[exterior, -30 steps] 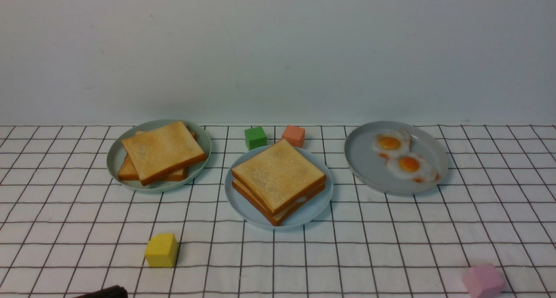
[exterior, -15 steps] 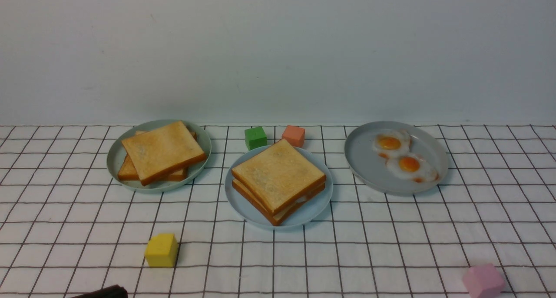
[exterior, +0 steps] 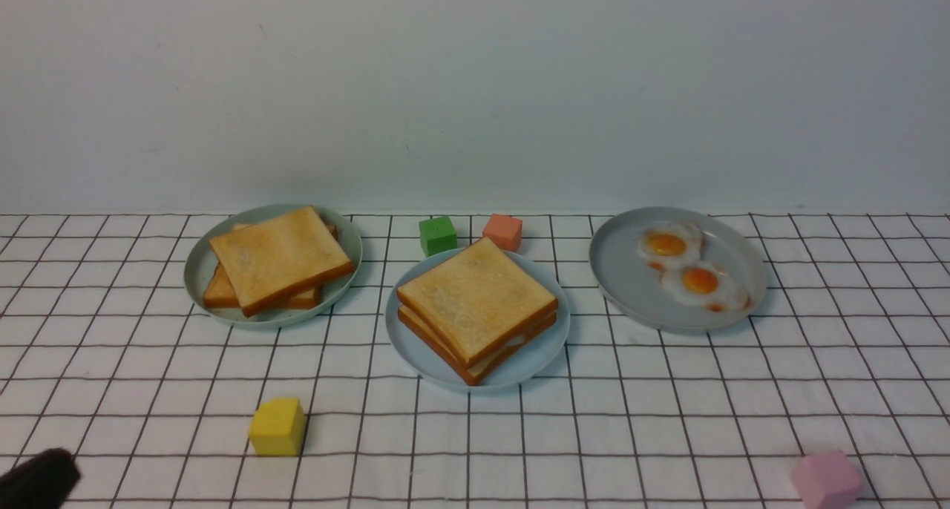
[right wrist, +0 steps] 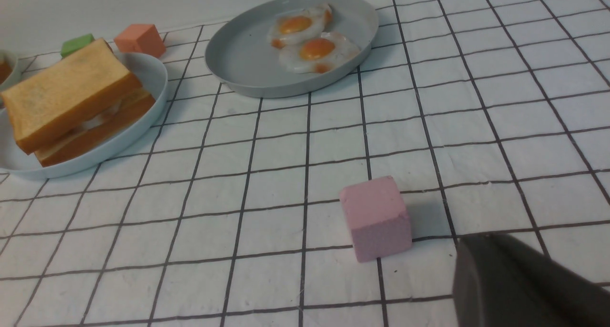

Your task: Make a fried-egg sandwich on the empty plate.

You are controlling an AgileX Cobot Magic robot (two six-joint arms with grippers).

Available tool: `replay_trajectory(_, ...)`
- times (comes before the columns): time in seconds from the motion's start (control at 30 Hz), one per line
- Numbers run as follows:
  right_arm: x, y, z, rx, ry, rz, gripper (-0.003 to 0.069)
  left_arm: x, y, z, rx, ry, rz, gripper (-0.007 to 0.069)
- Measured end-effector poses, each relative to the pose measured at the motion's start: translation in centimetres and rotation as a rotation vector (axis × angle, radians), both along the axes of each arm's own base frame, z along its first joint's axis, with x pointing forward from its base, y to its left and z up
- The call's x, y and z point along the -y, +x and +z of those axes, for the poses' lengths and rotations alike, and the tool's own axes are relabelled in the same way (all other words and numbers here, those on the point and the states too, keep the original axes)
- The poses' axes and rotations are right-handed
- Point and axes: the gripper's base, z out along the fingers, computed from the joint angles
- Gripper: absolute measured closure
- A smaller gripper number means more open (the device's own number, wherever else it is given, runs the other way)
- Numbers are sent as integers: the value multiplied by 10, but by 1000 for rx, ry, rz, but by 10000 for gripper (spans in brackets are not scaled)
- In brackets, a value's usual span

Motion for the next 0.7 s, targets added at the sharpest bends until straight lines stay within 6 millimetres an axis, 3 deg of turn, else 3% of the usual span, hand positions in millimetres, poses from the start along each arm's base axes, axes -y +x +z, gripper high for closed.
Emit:
replay_trajectory(0.1,0,0,0,0,0,0,636,-7,-4,-12,-13,-20,113,638)
replay_trajectory(0.13,0,0,0,0,0,0,634,-10,-4,-29,-90,-28,179,638)
replay_trajectory(0.27,0,0,0,0,0,0,633,-11,-6,-47,-246,-18,201,638)
replay_trajectory(0.7,0,0,0,1,-1,0,614,-11,-7,-50,-267,-19,200,638)
